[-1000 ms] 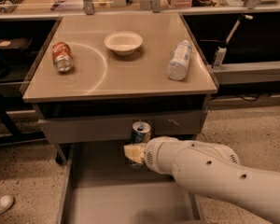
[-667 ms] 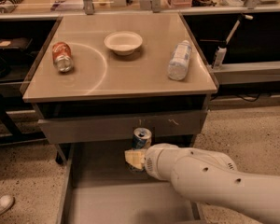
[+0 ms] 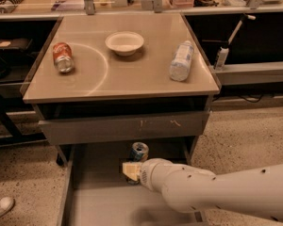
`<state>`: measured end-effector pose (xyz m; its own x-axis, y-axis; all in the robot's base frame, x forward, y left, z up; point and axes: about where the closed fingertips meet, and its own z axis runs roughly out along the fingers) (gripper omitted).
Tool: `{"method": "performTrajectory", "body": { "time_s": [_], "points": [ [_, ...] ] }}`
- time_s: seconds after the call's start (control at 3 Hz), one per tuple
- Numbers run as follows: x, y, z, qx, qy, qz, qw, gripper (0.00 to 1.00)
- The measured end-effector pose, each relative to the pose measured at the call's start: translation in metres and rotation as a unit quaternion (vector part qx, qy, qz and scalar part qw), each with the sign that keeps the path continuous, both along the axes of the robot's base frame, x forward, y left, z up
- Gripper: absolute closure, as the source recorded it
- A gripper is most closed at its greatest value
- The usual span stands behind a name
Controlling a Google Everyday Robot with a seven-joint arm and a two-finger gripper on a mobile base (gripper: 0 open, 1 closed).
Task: Place redbull can into middle drawer
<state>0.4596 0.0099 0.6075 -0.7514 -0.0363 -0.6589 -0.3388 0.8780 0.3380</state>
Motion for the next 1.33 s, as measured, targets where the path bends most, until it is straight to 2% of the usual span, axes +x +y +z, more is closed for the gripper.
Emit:
{"method": "performTrajectory", "body": {
  "time_s": [0.33, 0.67, 1.0, 1.33],
  "points": [
    [0.002, 0.003, -0.019, 0.004, 0.001, -0.018, 0.9998, 1.00],
    [-0.006, 0.016, -0.064, -0.006, 0.018, -0.043, 0.9989, 1.00],
    [-0.004, 0.025, -0.095, -0.001, 0.016, -0.077, 0.9969, 1.00],
    [0.004, 0.028, -0.116, 0.009, 0.002, -0.109, 0.9940, 1.00]
  ]
}}
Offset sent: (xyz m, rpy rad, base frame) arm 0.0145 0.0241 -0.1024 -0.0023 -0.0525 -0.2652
